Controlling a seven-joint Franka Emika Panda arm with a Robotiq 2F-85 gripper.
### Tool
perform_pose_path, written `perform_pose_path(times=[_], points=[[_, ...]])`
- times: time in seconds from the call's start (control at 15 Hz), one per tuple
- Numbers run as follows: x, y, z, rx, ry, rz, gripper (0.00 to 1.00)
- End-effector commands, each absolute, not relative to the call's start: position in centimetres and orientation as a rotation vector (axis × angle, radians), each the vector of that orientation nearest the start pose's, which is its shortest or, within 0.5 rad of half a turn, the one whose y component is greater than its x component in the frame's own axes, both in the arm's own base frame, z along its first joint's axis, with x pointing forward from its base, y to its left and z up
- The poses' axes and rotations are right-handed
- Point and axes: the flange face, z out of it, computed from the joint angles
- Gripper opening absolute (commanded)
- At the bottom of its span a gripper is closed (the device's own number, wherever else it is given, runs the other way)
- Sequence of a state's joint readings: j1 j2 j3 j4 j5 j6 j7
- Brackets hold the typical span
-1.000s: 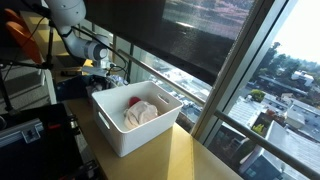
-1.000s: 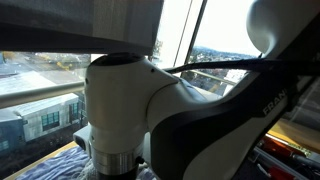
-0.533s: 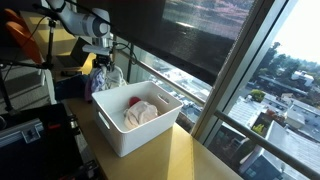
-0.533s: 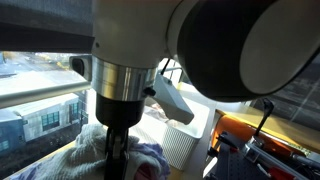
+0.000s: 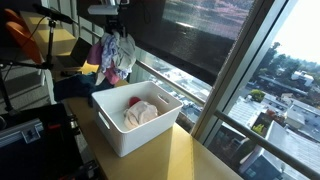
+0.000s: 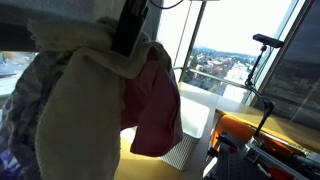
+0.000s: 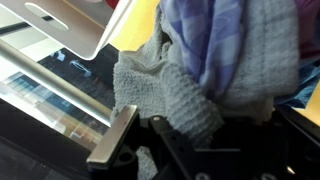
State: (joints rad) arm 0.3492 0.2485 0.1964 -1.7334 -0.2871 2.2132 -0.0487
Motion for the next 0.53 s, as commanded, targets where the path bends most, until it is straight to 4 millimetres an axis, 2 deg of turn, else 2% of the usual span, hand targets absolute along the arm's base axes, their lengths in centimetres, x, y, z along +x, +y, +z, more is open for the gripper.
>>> perform_pose_path(times=[0.0, 0.13, 0.27, 0.4, 0.47], points=[[57.8, 27.1, 54.3, -3.070, -1.052, -0.594, 0.00], [58.5, 23.2, 58.0, -3.100, -0.975, -0.669, 0.00], [59.3, 18.5, 61.0, -3.134, -0.888, -0.729, 0.00], [60.0, 14.4, 61.9, -3.171, -0.803, -0.760, 0.00], [60.2, 12.5, 61.8, -3.190, -0.763, -0.756, 0.00]])
